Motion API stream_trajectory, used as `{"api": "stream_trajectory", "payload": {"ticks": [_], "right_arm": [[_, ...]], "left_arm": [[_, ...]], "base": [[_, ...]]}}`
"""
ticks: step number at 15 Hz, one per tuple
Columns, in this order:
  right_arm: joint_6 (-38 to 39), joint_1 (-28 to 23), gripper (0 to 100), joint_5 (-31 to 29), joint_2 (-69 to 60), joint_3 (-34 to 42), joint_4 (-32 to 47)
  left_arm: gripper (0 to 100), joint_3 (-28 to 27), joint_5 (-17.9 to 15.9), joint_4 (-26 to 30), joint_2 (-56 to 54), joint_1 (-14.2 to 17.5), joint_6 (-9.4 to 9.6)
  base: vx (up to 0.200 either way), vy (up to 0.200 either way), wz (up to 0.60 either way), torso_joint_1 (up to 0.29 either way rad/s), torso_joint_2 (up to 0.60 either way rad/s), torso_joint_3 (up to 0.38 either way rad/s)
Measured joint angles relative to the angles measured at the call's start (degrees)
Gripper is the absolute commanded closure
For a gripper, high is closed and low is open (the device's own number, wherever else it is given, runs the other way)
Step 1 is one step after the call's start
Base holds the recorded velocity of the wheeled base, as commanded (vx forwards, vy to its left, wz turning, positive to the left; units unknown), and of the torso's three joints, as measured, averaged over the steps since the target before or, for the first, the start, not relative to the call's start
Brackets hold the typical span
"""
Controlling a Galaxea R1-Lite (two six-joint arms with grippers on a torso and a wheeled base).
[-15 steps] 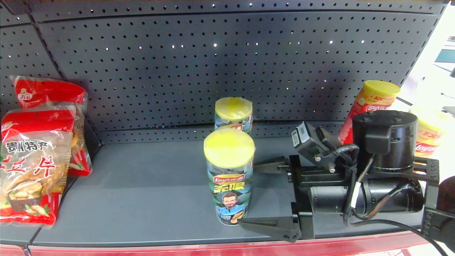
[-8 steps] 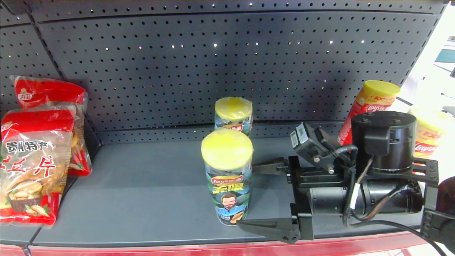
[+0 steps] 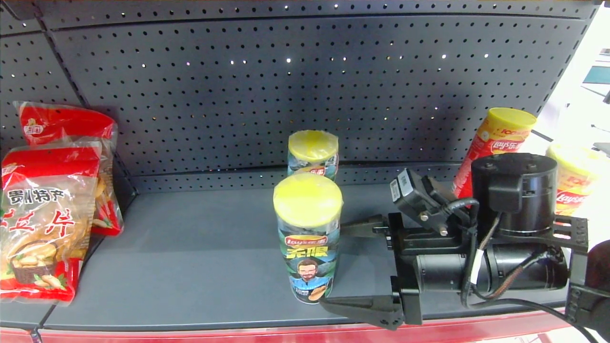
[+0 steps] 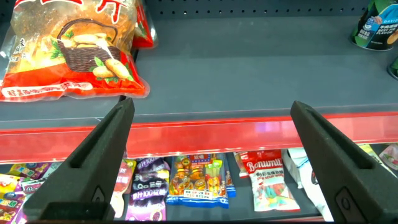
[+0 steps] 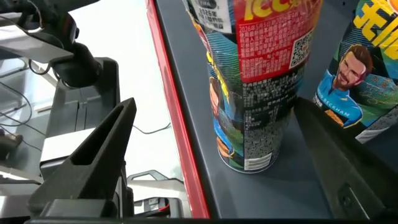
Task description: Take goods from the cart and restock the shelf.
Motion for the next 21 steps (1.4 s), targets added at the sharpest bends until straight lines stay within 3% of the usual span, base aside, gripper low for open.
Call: {"api": "stream_trajectory", "payload": {"ticks": [9, 21], "right_arm": [[0.09, -0.28, 0, -0.33, 0.05, 0.52, -0.09], [1.78, -4.39, 0, -1.02, -2.33, 2.40, -1.67]], "left_arm": [[0, 0.00, 0.01, 0.00, 0.00, -0.02, 0.00], [0, 0.00, 0.01, 0.00, 0.00, -0.04, 0.00]], "base": [[0.000, 0.000, 0.00, 0.000, 0.00, 0.000], [0.000, 0.000, 0.00, 0.000, 0.00, 0.000]]}}
